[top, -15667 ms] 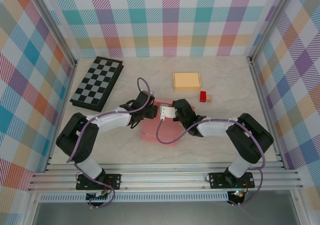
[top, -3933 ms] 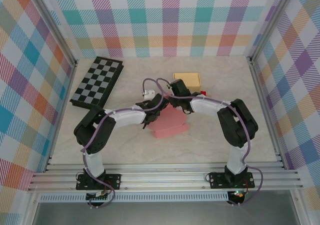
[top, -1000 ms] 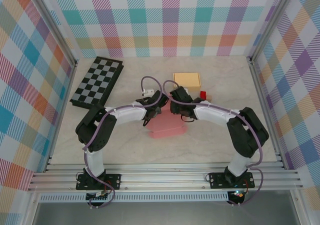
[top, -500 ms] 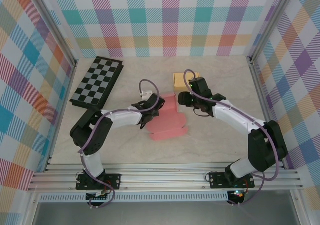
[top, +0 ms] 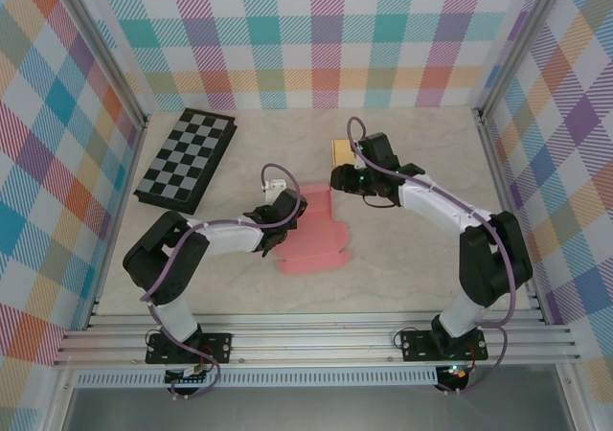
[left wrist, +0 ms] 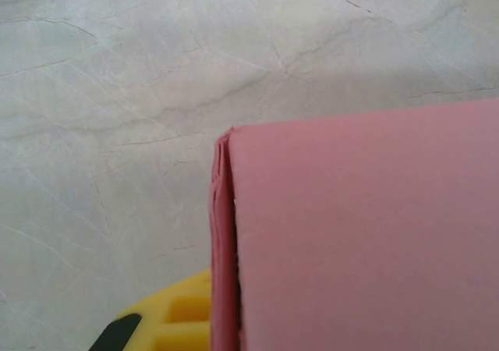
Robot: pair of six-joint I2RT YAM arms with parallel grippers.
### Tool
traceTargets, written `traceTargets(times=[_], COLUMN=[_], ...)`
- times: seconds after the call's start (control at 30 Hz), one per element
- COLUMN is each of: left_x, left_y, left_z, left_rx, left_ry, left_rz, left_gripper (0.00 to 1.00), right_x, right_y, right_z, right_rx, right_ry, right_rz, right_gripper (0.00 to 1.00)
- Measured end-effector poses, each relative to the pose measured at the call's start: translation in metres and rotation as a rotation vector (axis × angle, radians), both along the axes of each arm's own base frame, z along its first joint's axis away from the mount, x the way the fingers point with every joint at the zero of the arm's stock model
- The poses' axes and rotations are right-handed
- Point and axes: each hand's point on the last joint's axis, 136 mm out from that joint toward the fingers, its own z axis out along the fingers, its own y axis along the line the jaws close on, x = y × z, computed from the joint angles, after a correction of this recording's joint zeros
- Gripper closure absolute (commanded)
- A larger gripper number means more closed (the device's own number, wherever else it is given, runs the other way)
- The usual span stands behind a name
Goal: Fold the paper box
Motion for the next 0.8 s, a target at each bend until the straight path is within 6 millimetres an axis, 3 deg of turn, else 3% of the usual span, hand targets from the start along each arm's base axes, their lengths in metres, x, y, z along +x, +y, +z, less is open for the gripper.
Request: traceTargets(times=[0.37,0.6,0.8], left_x=[0.001,0.001,0.0], left_y=[-0.002,-0.002,-0.003], left_z=[0.001,0.001,0.001], left_rx=[0.001,0.002,0.001], left_ry=[-0.021,-0.025,-0.027], left_rz=[-0.01,-0.012,-0.015], left_gripper=[0.95,0.95,0.95], right_x=[0.0,-0.004,-0.003], right_y=[0.015,0.014,0.019], right_z=[-0.014,-0.031,-0.033], right_rx=[0.059,0.056,0.083], right_ry=[0.048,0.075,0.047], right_rz=[0.037,0.039,0.051], right_gripper=[0.6,0.73,0.77])
